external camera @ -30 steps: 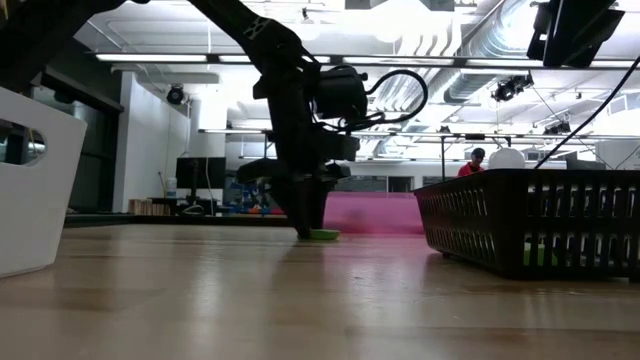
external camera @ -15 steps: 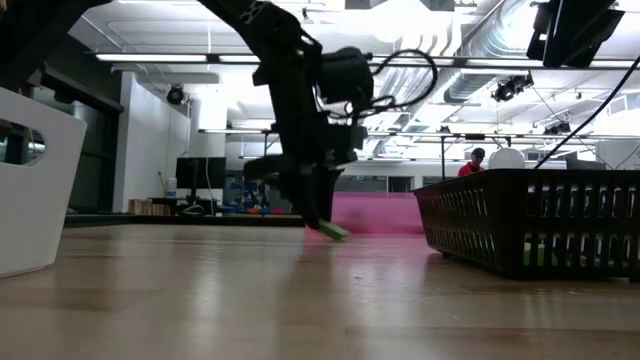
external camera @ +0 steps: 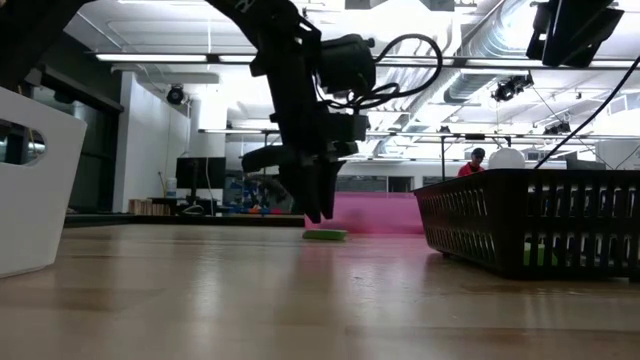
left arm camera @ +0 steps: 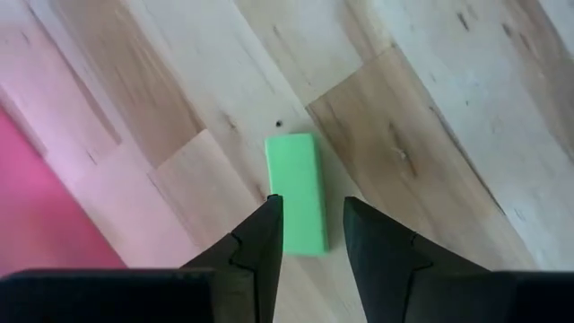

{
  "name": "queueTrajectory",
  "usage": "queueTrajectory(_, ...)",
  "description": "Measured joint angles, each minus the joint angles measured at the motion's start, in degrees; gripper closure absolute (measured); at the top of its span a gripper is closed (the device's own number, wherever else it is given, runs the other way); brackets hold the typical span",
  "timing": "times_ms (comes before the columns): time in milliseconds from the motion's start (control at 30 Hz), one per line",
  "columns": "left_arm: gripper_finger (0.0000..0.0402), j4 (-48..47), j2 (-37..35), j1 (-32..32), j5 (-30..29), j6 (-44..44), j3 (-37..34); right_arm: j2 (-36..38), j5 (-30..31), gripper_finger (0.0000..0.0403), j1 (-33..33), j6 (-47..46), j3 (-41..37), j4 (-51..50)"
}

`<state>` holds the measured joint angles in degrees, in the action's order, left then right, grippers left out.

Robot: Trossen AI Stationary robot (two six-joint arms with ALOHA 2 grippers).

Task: Pick & Place School Supplies
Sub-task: Put the green eraser into the black bin

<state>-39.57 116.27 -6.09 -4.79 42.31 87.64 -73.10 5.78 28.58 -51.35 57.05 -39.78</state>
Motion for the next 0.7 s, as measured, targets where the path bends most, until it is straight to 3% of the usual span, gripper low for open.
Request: queueTrajectory(700,0.029,0.3,-0.02,1.62,-0.01,-4.25,0.0,0.0,-0.31,0.03,-0.01,0.0,-0.01,0.19)
